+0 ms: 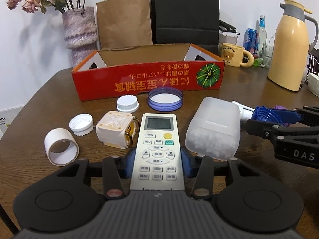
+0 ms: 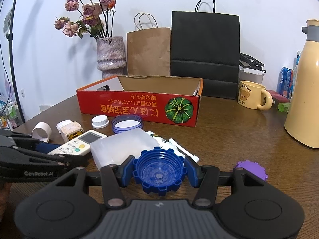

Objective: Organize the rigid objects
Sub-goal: 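Carry the remote and blue cap with both tools over the red box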

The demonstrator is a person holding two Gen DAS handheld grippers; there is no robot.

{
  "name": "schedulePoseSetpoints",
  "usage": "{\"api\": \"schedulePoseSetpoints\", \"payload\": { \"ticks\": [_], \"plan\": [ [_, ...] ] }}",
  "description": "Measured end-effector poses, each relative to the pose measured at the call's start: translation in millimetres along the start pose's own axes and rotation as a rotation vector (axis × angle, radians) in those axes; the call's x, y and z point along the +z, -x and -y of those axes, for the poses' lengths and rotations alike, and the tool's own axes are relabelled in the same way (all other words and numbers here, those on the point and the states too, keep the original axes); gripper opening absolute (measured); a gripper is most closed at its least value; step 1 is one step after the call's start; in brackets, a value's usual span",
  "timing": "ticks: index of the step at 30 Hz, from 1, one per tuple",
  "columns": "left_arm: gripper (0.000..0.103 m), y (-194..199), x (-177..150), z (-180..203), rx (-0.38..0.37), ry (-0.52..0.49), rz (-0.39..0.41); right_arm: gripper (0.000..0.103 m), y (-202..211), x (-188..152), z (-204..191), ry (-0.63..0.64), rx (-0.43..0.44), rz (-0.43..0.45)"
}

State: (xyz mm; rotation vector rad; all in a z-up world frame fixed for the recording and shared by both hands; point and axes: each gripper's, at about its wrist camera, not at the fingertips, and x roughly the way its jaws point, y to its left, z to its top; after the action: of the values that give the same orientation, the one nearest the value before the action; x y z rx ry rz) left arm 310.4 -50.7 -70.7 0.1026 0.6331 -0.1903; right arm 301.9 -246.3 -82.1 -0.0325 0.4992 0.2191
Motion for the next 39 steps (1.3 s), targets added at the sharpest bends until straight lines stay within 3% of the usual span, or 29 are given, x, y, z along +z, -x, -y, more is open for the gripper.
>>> {"api": "schedulePoseSetpoints", "payload": {
  "ticks": [18, 39],
  "plan": [
    [0.047, 32.1, 16.7, -4.7, 0.031, 0.019, 0.083, 0.053, 13.6, 17.3, -6.7, 0.008, 0.010, 0.050],
    [0.047, 38.4, 64.9, -22.3, 0.088, 0.079, 0.185, 0.053, 9.4, 72.8, -27.3, 0.029, 0.023, 0.138]
  ]
}}
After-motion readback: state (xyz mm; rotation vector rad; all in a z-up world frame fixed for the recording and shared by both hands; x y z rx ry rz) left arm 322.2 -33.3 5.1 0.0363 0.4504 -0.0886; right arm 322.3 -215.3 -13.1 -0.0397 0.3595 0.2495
